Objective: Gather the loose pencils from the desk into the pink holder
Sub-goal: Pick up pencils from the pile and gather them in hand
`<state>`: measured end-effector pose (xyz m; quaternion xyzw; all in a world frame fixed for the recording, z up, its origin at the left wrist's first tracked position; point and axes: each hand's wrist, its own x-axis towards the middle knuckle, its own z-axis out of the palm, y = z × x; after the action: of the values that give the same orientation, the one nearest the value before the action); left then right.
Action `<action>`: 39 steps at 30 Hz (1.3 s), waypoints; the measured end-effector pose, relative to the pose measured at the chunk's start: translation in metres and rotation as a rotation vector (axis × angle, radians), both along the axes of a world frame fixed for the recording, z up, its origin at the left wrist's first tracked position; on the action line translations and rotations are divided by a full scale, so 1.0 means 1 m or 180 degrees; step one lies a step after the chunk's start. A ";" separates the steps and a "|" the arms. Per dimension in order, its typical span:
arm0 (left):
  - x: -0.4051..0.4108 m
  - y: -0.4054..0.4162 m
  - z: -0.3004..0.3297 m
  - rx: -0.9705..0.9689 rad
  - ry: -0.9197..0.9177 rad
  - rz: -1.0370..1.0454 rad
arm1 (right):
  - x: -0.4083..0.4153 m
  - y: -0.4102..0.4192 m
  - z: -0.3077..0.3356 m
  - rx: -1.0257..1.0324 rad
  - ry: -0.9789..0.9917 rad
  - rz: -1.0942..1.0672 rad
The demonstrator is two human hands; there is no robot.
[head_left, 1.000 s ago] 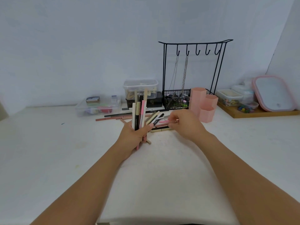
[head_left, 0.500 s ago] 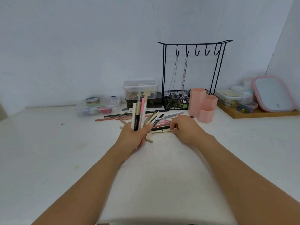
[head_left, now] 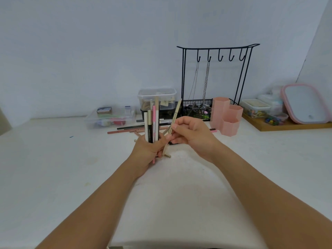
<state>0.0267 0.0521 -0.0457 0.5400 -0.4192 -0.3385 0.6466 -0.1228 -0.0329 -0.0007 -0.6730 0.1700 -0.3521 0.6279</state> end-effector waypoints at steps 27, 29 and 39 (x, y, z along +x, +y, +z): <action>0.002 -0.002 -0.002 0.0114 0.0032 0.0111 | -0.028 -0.055 -0.032 -0.2460 0.2699 -0.1445; 0.002 -0.003 -0.001 0.0129 0.0073 0.0131 | -0.027 -0.055 -0.031 -0.2545 0.2706 -0.1455; -0.002 0.000 0.003 0.0196 0.0151 0.0158 | -0.027 -0.062 -0.031 -0.2681 0.2939 -0.1381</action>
<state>0.0251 0.0524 -0.0427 0.5617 -0.3796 -0.3478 0.6477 -0.1500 -0.0946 -0.0320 -0.8933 0.4012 -0.1823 0.0884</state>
